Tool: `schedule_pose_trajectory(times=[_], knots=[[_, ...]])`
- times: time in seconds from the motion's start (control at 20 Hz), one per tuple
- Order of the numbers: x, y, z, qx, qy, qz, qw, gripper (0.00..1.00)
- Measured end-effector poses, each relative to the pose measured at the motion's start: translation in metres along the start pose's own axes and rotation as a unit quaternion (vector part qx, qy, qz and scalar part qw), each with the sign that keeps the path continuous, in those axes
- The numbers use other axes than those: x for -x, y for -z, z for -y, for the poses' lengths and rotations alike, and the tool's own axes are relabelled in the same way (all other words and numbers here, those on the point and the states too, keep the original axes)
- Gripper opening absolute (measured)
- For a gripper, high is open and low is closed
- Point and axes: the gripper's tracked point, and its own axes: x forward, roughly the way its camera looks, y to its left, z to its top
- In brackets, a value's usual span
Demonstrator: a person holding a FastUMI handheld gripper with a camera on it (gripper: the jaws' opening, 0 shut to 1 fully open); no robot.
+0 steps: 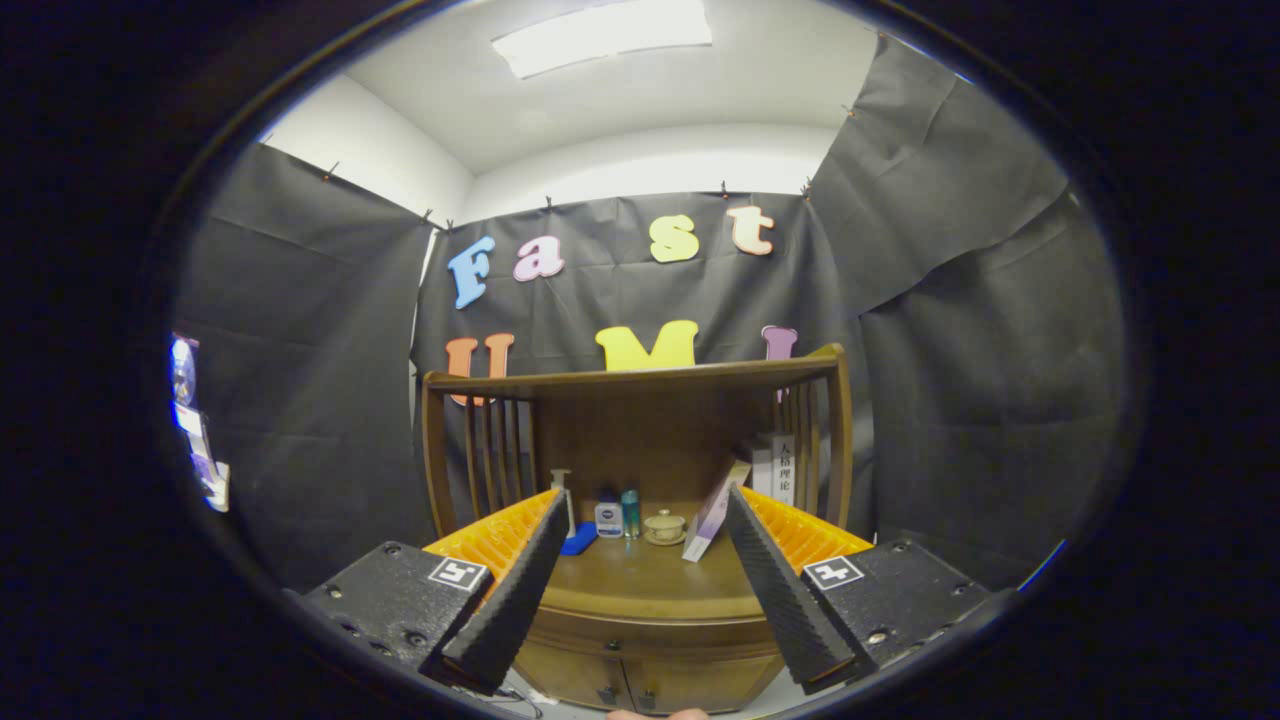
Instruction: Pull open the drawer, take out the items inside it, and place them on the countertop above the cabinet.
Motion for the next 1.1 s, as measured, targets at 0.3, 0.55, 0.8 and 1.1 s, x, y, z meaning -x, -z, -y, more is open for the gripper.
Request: schedule_pose_trajectory(times=[0.3,0.55,0.8,1.1], knots=[[-0.032,0.052,-0.004,-0.017,-0.006,-0.027,0.999,1.00],[-0.066,0.127,-0.011,-0.015,-0.011,-0.078,0.997,0.99],[-0.089,0.194,-0.019,-0.016,-0.010,-0.116,0.993,0.99],[-0.111,0.255,-0.030,0.008,-0.012,-0.147,0.989,0.99]])
